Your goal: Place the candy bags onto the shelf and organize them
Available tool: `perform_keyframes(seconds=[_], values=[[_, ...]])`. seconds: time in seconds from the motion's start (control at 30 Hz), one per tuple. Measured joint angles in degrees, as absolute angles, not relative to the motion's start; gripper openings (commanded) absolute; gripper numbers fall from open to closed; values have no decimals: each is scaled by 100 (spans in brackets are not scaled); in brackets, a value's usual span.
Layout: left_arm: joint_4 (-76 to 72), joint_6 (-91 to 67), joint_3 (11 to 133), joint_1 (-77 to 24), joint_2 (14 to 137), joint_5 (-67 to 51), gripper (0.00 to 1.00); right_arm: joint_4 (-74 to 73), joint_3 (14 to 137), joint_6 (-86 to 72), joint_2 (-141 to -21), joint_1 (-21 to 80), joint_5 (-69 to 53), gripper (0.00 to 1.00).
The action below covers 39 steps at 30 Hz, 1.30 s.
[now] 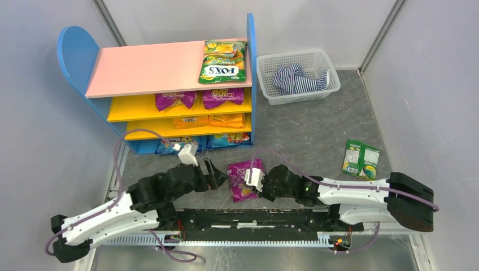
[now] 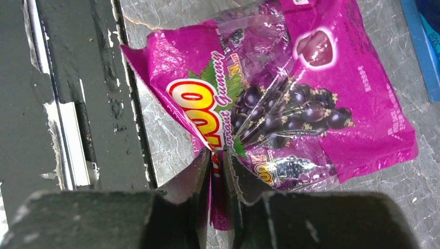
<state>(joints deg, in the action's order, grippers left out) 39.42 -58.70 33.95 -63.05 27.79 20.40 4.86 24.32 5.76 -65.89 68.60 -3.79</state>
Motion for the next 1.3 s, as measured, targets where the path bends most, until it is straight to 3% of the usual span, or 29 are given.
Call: perform_keyframes(seconds=[0.17,0.4,0.47,0.63,0.8,0.9,1.07,1.3], values=[[3046,-6296,2397,-6305,3148,1326,83,757,2351,587,-6608,6901,-309,32],[1577,-6917,1369,-6305,3568,517,75,1004,2196,497,-6547,7203,132,48],[1291,-7013,1262,-6305,3815,399,71,1044,2196,493,-6578,7271,231,57],[803,-7032,1280,-6305,4464,283,48,1033,2206,604,-6705,7647,674,97],[633,-7026,1452,-6305,4853,244,20,934,2274,845,-6814,7961,1313,98],[637,-7002,1612,-6305,4856,248,10,941,2279,1002,-6829,8001,1573,98],[884,-6945,1940,-6305,4694,263,2,1046,2335,1328,-6967,8068,1820,98],[1382,-6862,2370,-6305,4383,261,2,1529,2491,1822,-7229,8213,2377,98]])
